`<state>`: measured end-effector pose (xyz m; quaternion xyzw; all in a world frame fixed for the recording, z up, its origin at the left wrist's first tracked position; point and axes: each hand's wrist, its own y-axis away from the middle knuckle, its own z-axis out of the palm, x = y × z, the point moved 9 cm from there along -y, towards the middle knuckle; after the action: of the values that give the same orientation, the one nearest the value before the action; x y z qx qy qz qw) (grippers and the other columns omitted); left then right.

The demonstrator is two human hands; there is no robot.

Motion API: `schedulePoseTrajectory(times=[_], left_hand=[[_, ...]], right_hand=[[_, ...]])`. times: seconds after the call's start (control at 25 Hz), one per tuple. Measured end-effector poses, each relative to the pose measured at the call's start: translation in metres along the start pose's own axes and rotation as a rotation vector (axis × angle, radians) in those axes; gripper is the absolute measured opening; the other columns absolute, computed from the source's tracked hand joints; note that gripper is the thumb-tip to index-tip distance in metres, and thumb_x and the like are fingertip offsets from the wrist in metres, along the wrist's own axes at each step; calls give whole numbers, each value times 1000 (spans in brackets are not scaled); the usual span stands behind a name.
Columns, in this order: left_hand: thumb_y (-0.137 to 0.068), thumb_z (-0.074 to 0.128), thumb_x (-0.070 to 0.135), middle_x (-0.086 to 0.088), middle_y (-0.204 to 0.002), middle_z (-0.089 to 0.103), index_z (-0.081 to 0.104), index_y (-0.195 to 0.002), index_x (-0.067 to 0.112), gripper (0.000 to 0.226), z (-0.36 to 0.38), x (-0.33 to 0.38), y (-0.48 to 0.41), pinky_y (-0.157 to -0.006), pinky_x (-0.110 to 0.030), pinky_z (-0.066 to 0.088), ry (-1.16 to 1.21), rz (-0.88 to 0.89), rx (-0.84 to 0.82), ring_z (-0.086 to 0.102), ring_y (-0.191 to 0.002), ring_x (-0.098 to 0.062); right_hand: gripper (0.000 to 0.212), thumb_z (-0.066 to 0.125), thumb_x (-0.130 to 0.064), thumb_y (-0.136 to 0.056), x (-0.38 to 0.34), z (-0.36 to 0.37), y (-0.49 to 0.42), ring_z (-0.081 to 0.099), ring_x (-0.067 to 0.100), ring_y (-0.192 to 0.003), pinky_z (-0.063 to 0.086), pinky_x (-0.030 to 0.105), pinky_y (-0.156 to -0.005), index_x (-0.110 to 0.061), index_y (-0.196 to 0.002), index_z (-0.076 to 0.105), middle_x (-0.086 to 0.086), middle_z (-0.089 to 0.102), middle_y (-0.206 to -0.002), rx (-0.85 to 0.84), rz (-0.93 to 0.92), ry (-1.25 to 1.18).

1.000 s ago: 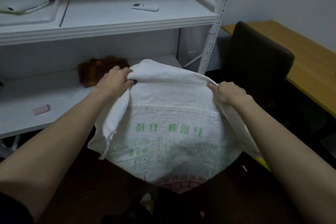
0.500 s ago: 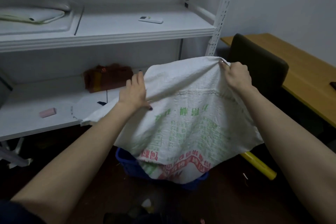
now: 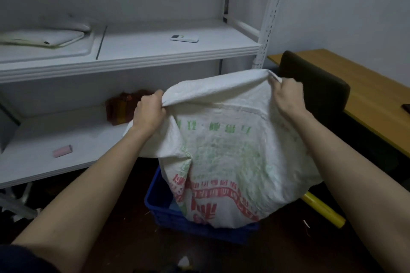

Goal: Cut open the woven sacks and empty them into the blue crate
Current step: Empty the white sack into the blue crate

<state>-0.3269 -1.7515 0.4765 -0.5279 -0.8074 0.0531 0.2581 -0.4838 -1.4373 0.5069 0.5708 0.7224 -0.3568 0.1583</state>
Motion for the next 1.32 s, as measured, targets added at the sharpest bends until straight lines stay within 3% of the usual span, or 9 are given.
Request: schedulePoseTrajectory(times=[0.12,0.32,0.48,0.56,0.76,0.88,1.04,1.2,1.32], left_hand=[[-81,42,1,-30,-104,58,51,-100,3,21,-6,-1,-18,-69,-40,33,52,-63,29,52,-96,-50],[-85,41,2,-31,-108,57,54,-102,-1,22,7,-23,-22,-70,-38,32,129,-213,39,51,-100,-49],[-86,40,1,-30,-108,58,56,-102,-2,23,15,-17,-25,-71,-39,33,114,-222,-9,51,-101,-48],[-85,42,1,-30,-107,60,60,-101,-1,24,9,-15,-36,-76,-42,38,117,-189,-32,52,-103,-47],[-80,41,-3,-30,-107,61,59,-107,0,33,-29,-7,-64,-84,-44,41,215,-129,201,54,-103,-46],[-85,45,3,-33,-110,59,58,-106,-4,26,-9,-8,-68,-88,-47,40,121,-132,55,52,-104,-49],[-80,42,-5,-32,-102,60,56,-103,-5,27,-12,-15,-55,-81,-47,38,146,-156,176,53,-96,-48],[-82,43,-3,-31,-104,61,58,-104,-5,27,9,-7,-44,-81,-44,40,134,-139,66,53,-98,-47],[-79,42,-4,-30,-104,62,59,-103,-4,29,-12,0,-59,-82,-43,40,138,-84,147,55,-97,-46]], right_hand=[[47,37,-47,-98,-9,-9,-10,57,30,-85,33,29,-67,-7,-92,60,11,59,-91,-31,10,-8],[95,79,-57,-62,5,53,34,47,21,-124,38,32,-104,-21,-140,38,-3,49,-133,-635,-3,127],[57,82,-26,-70,75,91,91,63,22,-91,58,31,-70,-12,-119,55,4,62,-117,-1079,267,434],[36,67,-21,-85,79,74,70,64,29,-81,52,28,-51,-1,-114,59,15,65,-103,-925,323,400],[28,42,-13,-94,13,-38,-20,59,35,-91,36,31,-69,2,-85,63,22,63,-93,33,96,29],[29,40,-14,-97,12,2,-11,59,38,-100,38,32,-70,3,-97,64,24,64,-105,-210,38,229],[23,35,-10,-96,23,-24,-5,57,35,-89,24,31,-62,-5,-82,53,14,56,-84,160,86,16],[30,36,-12,-97,37,11,-1,58,40,-96,36,35,-72,2,-89,61,25,63,-100,-22,86,76],[32,35,-11,-97,21,-28,-20,55,31,-81,27,29,-65,-6,-69,50,19,58,-83,130,91,13]])
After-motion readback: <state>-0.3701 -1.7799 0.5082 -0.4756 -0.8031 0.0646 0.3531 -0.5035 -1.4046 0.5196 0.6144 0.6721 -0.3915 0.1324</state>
